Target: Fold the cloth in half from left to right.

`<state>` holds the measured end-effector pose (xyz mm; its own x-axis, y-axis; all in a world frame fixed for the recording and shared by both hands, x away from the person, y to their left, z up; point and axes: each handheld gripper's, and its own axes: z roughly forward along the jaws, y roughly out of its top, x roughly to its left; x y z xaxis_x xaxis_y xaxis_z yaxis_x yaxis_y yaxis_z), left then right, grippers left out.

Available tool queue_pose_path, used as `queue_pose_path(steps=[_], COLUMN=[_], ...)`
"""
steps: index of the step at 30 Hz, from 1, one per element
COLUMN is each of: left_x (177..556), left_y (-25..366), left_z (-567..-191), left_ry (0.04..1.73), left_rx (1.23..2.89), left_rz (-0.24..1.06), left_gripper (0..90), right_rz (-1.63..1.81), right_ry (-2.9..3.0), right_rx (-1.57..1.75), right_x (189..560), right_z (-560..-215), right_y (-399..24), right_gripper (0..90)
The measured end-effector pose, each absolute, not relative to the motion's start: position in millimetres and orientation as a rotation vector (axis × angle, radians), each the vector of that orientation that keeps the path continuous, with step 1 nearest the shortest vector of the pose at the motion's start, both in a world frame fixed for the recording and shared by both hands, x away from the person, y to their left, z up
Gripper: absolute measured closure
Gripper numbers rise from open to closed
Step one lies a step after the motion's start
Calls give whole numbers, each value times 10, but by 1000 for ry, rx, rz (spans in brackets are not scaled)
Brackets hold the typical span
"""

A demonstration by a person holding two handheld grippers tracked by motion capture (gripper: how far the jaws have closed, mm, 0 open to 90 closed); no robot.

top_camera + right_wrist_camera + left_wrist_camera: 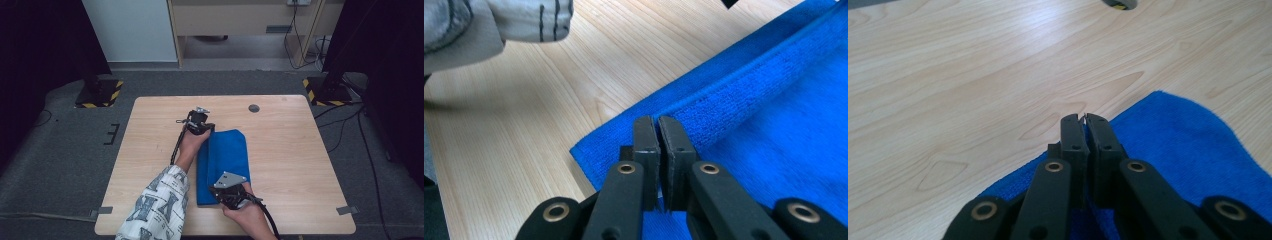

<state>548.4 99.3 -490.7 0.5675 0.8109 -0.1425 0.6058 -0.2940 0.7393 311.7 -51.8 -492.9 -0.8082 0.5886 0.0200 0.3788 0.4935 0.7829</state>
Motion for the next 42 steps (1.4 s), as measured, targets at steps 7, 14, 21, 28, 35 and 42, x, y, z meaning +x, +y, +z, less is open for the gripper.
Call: queue_pose_path(steps=[7, 14, 21, 28, 35, 42], left_x=[5507, 5504, 5502, 5502, 5496, 5505], left_y=[847, 706, 619, 535, 453, 354], left_z=[-4887, -4913, -4899, -4922, -4925, -4920], left_ry=[1118, 1114, 1119, 1125, 1121, 1110], left_rx=[2025, 2026, 1994, 1988, 1990, 2007], left_rz=[331, 330, 331, 322, 324, 316], left_gripper=[866, 866, 863, 864, 862, 860], right_rz=[1209, 1206, 1210, 1197, 1205, 1201], right_ry=[2481, 2475, 2466, 2456, 2451, 2450], right_rx=[836, 861, 882, 914, 928, 952], right_x=[3110, 3109, 3109, 3126, 3109, 3103], right_z=[-4927, -4924, -4898, -4899, -4929, -4962], right_y=[-636, -773, -876, -1048, -1120, -1190], right_gripper=[870, 870, 869, 869, 865, 865])
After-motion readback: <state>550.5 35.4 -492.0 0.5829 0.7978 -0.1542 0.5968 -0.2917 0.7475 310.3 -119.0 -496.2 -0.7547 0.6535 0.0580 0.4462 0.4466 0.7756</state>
